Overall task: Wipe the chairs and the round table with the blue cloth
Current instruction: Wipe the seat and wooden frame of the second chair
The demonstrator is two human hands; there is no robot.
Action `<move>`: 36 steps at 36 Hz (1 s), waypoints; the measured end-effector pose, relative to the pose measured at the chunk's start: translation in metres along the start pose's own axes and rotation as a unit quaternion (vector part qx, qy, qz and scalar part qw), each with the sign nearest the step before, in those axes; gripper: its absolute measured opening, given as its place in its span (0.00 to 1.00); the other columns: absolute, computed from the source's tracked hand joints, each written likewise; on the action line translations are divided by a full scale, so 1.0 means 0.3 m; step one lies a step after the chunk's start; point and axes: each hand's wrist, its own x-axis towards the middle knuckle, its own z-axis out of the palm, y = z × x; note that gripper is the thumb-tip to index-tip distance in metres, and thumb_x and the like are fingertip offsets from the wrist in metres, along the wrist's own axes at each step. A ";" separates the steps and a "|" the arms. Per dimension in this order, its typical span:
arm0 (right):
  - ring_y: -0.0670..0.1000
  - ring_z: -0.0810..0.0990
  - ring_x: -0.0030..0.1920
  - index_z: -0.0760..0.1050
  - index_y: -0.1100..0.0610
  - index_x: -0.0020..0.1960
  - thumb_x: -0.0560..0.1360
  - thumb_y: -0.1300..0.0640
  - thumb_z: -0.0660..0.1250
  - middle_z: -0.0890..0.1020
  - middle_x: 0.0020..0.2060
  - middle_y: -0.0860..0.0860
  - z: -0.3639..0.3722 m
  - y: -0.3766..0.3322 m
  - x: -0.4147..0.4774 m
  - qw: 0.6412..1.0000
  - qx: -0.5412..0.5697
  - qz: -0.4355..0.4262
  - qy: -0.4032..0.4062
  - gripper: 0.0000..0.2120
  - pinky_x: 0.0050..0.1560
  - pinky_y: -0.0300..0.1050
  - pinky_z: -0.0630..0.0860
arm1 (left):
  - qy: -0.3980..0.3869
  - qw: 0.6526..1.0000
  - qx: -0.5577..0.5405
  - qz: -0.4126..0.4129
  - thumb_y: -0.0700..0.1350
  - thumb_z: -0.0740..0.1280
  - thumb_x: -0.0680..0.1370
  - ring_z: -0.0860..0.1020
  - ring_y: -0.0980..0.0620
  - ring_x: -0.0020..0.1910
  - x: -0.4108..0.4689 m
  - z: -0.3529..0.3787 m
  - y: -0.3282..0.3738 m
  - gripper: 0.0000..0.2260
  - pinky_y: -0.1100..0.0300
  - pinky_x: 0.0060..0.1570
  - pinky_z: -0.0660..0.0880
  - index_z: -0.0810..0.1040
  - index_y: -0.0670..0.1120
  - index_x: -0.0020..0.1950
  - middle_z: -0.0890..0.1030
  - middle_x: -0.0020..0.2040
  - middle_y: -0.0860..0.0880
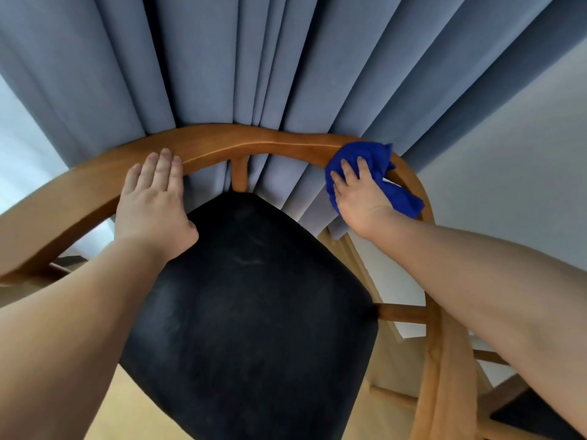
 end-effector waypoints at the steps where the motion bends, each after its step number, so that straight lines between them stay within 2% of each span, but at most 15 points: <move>1: 0.67 0.49 0.75 0.57 0.55 0.77 0.75 0.44 0.65 0.51 0.77 0.60 0.018 -0.003 -0.024 1.000 0.004 0.005 -0.012 0.36 0.70 0.71 0.47 | -0.003 1.000 0.000 0.000 0.49 0.67 0.66 0.51 0.44 0.75 -0.001 -0.001 -0.002 0.42 0.51 0.73 0.45 0.52 0.40 0.76 0.53 0.77 0.41; 5: 0.68 0.51 0.74 0.57 0.56 0.77 0.78 0.46 0.59 0.53 0.77 0.61 0.085 -0.030 -0.134 0.997 0.025 0.030 -0.067 0.31 0.68 0.72 0.50 | -0.021 1.000 0.008 -0.001 0.51 0.66 0.67 0.49 0.45 0.76 -0.014 -0.013 0.004 0.43 0.51 0.73 0.44 0.50 0.40 0.76 0.51 0.77 0.42; 10: 0.68 0.55 0.72 0.63 0.56 0.74 0.75 0.51 0.65 0.59 0.75 0.63 0.133 -0.101 -0.282 0.982 0.066 0.058 -0.167 0.30 0.66 0.73 0.54 | -0.047 0.999 -0.005 -0.003 0.49 0.65 0.69 0.45 0.47 0.76 -0.034 -0.047 0.007 0.42 0.52 0.74 0.43 0.46 0.42 0.77 0.47 0.78 0.44; 15: 0.69 0.63 0.68 0.69 0.56 0.70 0.73 0.54 0.65 0.69 0.68 0.62 0.124 -0.186 -0.419 0.948 0.139 0.041 -0.285 0.26 0.63 0.70 0.60 | -0.084 0.995 -0.052 0.005 0.44 0.65 0.70 0.47 0.48 0.76 -0.024 -0.102 -0.008 0.40 0.51 0.74 0.46 0.48 0.43 0.77 0.48 0.78 0.45; 17: 0.67 0.66 0.65 0.70 0.56 0.69 0.71 0.55 0.67 0.72 0.65 0.61 0.111 -0.198 -0.459 0.937 0.181 0.024 -0.298 0.26 0.63 0.68 0.62 | -0.087 0.994 -0.059 0.005 0.44 0.63 0.71 0.49 0.48 0.76 -0.015 -0.143 -0.013 0.36 0.51 0.74 0.48 0.51 0.42 0.76 0.51 0.78 0.45; 21: 0.62 0.69 0.62 0.70 0.54 0.67 0.67 0.57 0.70 0.72 0.63 0.56 0.082 -0.150 -0.547 0.927 0.269 0.020 -0.260 0.29 0.59 0.61 0.65 | -0.083 0.993 -0.057 0.057 0.42 0.63 0.71 0.50 0.46 0.76 -0.059 -0.239 0.003 0.35 0.51 0.74 0.48 0.54 0.41 0.76 0.54 0.77 0.42; 24: 0.60 0.66 0.67 0.64 0.52 0.72 0.69 0.56 0.69 0.67 0.70 0.52 0.056 -0.080 -0.629 0.920 0.347 0.031 -0.182 0.33 0.62 0.59 0.64 | -0.103 0.986 -0.085 0.104 0.41 0.64 0.71 0.53 0.45 0.75 -0.136 -0.325 0.072 0.32 0.53 0.72 0.50 0.60 0.43 0.75 0.58 0.76 0.43; 26: 0.58 0.61 0.71 0.59 0.50 0.75 0.70 0.55 0.69 0.61 0.75 0.50 0.030 -0.017 -0.699 0.901 0.413 0.042 -0.129 0.35 0.66 0.59 0.62 | -0.117 0.978 -0.119 0.124 0.41 0.64 0.72 0.58 0.46 0.73 -0.192 -0.404 0.144 0.29 0.54 0.71 0.55 0.63 0.44 0.73 0.62 0.74 0.46; 30: 0.55 0.59 0.72 0.58 0.46 0.75 0.71 0.53 0.67 0.55 0.75 0.52 -0.037 0.114 -0.869 0.840 0.538 0.057 -0.041 0.35 0.69 0.52 0.60 | -0.098 0.961 -0.192 0.173 0.43 0.62 0.74 0.66 0.49 0.69 -0.313 -0.584 0.304 0.25 0.56 0.65 0.65 0.65 0.48 0.72 0.67 0.71 0.51; 33: 0.53 0.63 0.68 0.61 0.46 0.75 0.70 0.54 0.68 0.61 0.69 0.51 -0.093 0.208 -1.010 0.785 0.616 0.067 0.007 0.35 0.67 0.45 0.60 | -0.055 0.942 -0.240 0.229 0.43 0.65 0.74 0.68 0.51 0.67 -0.389 -0.735 0.419 0.24 0.57 0.63 0.67 0.67 0.49 0.71 0.70 0.69 0.52; 36: 0.49 0.67 0.65 0.64 0.48 0.73 0.68 0.57 0.70 0.66 0.66 0.47 -0.145 0.285 -1.152 0.731 0.679 0.056 0.042 0.35 0.65 0.43 0.64 | -0.011 0.911 -0.270 0.313 0.41 0.70 0.71 0.72 0.50 0.65 -0.459 -0.875 0.521 0.25 0.60 0.62 0.66 0.71 0.48 0.68 0.74 0.66 0.51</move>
